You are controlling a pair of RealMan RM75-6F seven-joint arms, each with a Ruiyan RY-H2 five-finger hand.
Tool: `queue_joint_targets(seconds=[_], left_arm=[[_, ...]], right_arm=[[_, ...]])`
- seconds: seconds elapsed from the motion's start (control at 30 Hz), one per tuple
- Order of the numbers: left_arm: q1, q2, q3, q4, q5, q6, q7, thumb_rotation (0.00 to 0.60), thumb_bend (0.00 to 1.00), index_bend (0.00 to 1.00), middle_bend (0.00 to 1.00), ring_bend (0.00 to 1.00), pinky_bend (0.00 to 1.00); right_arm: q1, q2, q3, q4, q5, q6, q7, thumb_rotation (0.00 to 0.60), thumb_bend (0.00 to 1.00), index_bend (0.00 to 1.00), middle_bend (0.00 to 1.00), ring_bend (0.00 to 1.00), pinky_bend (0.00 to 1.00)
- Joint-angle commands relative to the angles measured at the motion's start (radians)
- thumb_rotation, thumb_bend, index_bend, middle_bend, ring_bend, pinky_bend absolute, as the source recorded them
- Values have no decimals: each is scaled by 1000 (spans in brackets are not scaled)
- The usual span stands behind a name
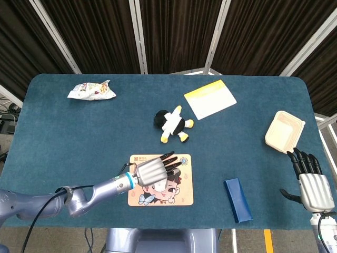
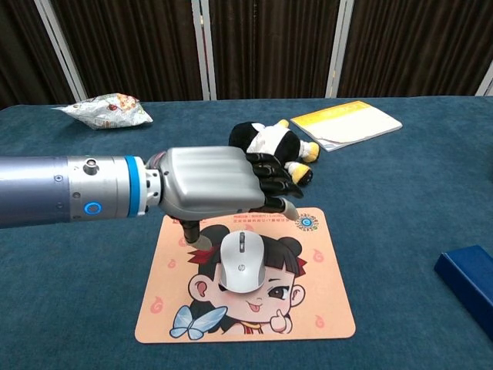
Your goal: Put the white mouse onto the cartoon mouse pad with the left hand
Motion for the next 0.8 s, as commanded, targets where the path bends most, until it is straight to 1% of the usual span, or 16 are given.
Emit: queue_joint_targets(seconds=[0.03,0.2,0.27,0.47,0.6,0.63,0.8], left_arm=[[57,66,-10,-67,-13,98,42,600,189,121,0,0,0],[154,157,-21,-165,-53,242,103,600,189,97,0,0,0],[208,215,-17,-223,-72,311,133,600,189,84,0,0,0],[331,330,-4,-311,-122,457,149,600,189,41,0,0,0],[424,398,14,-336,-137,566,100,600,187,27,0,0,0],[456,416,22,-334,-142,598,72,600,187,20,0,0,0],[552,463,61,-325,-153,672,-47,600,189,0,0,0,0]], right_arm=[[0,0,0,0,0,0,0,600,100,32,0,0,0],[-1,-1,0,-1,-2,3,-4,600,99,32,0,0,0],[-2,-2,-1,-1,-2,5,-8,600,99,32,0,0,0],[-3,-4,0,-1,0,7,-11,600,100,32,0,0,0],[-3,-4,1,-2,-1,8,-14,600,99,32,0,0,0],[-3,-5,0,-2,-1,8,-15,600,99,32,0,0,0],[-4,-7,1,-1,-1,10,-20,600,99,32,0,0,0]])
